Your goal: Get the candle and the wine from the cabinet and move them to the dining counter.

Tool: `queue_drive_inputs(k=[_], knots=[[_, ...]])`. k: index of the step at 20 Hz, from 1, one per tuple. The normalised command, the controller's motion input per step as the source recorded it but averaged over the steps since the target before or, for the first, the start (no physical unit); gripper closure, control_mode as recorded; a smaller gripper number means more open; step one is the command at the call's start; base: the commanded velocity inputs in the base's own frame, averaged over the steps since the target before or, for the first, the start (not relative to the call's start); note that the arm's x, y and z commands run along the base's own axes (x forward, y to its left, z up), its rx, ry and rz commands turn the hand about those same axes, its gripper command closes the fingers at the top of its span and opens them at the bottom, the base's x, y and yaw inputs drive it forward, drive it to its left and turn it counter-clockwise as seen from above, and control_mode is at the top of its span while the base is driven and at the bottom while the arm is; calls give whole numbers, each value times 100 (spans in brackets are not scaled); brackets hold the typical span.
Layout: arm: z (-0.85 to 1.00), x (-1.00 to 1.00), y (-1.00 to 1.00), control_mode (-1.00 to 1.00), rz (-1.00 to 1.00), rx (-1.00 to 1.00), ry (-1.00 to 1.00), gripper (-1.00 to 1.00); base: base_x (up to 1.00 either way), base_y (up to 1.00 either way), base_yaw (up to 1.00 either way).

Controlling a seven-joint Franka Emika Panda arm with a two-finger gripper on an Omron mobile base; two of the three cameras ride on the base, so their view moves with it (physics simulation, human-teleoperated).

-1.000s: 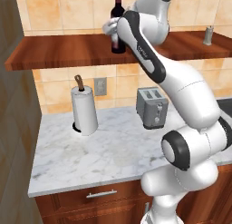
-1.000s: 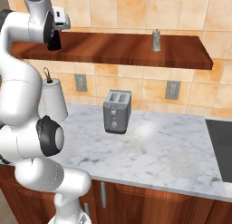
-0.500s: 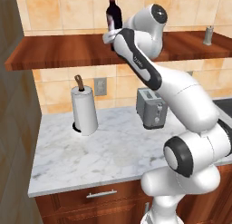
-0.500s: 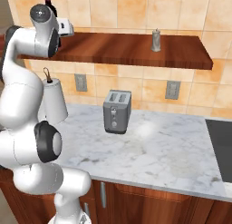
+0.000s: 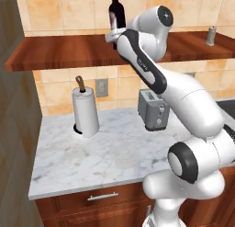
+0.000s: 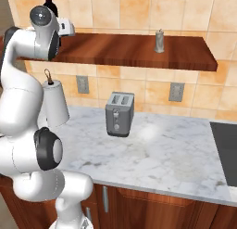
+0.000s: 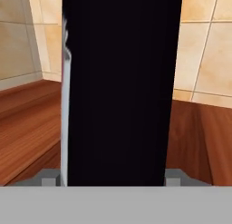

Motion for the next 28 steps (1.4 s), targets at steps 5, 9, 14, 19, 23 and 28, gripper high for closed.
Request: queue_drive_inputs(k=[5, 9, 14, 19, 23, 28], knots=[[-1, -72, -13, -100, -1, 3, -12, 100, 0, 0, 0], [3, -60, -23, -100, -6, 3, 0, 100, 0, 0, 0], [22, -57, -39, -100, -8, 2, 6, 100, 0, 0, 0], [7, -80, -30, -100, -7, 0, 5, 100, 0, 0, 0], [-3, -86, -25, -100, -8, 0, 0, 100, 0, 0, 0], [-24, -88, -20, -100, -9, 0, -1, 100, 0, 0, 0]])
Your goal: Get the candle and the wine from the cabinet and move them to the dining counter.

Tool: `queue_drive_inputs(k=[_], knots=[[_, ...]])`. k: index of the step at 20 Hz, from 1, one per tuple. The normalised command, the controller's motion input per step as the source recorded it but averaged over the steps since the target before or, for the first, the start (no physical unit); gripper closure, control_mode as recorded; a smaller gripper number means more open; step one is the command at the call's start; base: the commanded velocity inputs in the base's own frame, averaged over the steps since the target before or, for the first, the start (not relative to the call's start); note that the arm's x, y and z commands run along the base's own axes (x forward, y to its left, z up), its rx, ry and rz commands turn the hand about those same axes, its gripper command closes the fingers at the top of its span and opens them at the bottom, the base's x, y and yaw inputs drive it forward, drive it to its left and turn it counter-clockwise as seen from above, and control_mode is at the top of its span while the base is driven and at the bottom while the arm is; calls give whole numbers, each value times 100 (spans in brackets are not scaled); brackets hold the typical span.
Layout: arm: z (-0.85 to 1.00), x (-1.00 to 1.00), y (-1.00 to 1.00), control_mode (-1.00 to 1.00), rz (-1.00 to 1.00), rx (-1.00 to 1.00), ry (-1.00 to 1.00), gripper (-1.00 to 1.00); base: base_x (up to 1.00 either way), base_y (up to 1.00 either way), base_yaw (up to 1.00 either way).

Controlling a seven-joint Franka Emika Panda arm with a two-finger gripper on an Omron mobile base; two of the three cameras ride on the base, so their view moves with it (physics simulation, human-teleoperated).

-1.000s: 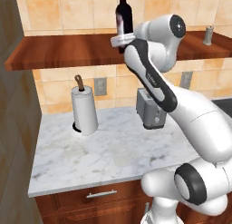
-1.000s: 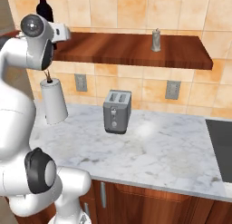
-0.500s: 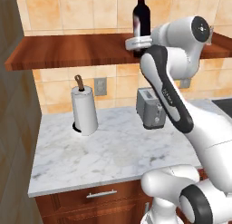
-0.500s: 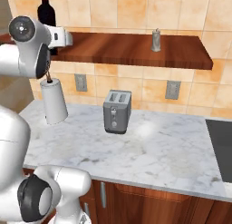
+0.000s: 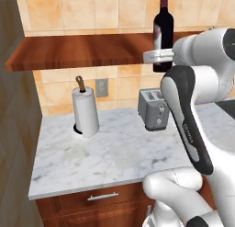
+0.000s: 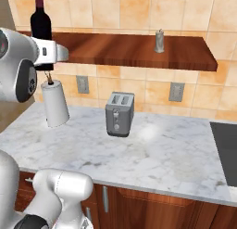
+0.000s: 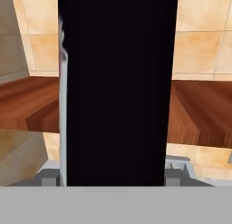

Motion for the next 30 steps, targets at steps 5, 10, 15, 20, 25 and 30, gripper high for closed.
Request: queue_drive_inputs(k=[5, 10, 15, 20, 25, 30], knots=[[-38, -81, -18, -100, -8, 0, -3, 100, 0, 0, 0], [-43, -56, -24, -100, -1, 0, 0, 100, 0, 0, 0], [-49, -41, -18, -100, -4, 0, 1, 100, 0, 0, 0], [-37, -24, -6, -100, -6, 0, 1, 100, 0, 0, 0], [-2, -5, -4, -100, 0, 0, 0, 100, 0, 0, 0], [0, 0, 0, -100, 0, 0, 0, 100, 0, 0, 0]])
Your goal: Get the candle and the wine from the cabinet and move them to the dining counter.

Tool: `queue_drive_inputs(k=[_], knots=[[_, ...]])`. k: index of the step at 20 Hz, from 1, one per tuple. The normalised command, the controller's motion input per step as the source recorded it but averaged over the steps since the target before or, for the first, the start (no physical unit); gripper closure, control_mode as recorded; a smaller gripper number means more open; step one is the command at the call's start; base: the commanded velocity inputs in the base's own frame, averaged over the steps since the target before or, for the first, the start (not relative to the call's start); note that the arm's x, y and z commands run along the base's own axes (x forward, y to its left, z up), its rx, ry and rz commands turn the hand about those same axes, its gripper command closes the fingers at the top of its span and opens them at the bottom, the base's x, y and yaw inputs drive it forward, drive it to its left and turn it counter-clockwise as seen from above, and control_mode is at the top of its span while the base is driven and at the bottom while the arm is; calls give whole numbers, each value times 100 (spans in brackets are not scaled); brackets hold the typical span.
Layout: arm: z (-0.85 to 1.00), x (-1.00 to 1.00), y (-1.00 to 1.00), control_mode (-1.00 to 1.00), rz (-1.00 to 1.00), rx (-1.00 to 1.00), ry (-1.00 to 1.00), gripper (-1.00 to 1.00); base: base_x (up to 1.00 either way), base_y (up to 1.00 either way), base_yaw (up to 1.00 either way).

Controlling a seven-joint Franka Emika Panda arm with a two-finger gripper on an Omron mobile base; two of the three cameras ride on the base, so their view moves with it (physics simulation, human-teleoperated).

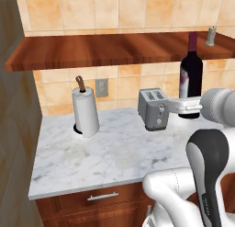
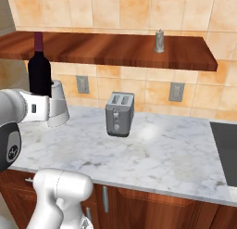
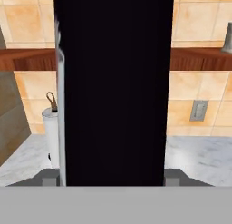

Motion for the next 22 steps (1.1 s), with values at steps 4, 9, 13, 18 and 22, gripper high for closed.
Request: queue_drive_inputs(k=[4, 9, 13, 18, 22], knots=[[0, 0, 0, -100, 0, 0, 0, 100, 0, 0, 0], [0, 0, 0, 100, 0, 0, 0, 100, -11, 0, 0], [0, 0, 0, 100, 0, 0, 0, 100, -57, -14, -3], [0, 0, 0, 100, 0, 0, 0, 100, -47, -12, -51], [0, 0, 0, 100, 0, 0, 0, 100, -11, -4, -82]])
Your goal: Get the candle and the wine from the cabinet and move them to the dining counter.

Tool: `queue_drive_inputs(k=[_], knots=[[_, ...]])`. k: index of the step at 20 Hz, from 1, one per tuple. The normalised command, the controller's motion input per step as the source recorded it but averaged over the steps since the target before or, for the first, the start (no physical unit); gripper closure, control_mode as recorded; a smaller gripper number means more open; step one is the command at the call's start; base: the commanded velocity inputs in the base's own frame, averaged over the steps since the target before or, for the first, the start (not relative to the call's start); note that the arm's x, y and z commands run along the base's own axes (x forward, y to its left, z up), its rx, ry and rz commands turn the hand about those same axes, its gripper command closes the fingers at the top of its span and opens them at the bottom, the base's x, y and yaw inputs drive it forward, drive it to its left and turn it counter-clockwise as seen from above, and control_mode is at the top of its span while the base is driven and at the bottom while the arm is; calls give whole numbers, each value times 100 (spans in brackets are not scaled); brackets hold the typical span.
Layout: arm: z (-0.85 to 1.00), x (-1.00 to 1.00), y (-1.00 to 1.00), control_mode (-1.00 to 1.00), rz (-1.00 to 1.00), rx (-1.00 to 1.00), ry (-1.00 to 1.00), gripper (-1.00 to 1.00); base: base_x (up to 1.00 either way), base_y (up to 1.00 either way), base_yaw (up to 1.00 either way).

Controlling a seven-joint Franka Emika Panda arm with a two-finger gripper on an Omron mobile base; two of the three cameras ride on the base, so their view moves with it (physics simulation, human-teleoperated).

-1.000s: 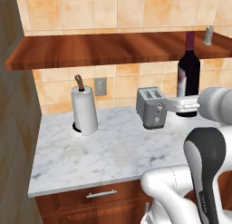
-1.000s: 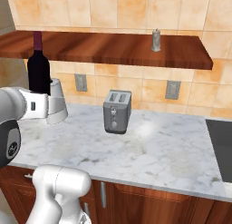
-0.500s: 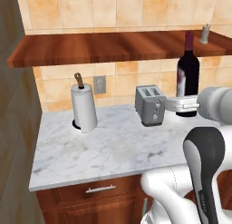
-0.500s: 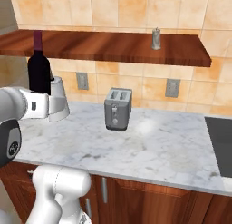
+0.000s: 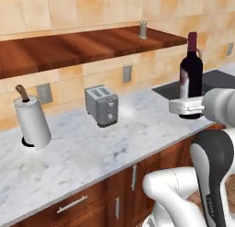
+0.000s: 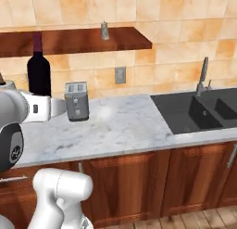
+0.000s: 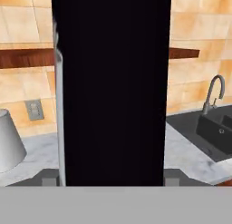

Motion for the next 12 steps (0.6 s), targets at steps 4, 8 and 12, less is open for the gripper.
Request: queue_drive_inputs(k=[4, 8, 12], knots=[[0, 0, 0, 100, 0, 0, 0, 100, 0, 0, -100], [0, 0, 0, 100, 0, 0, 0, 100, 0, 0, -100], [0, 0, 0, 100, 0, 0, 0, 100, 0, 0, -100]])
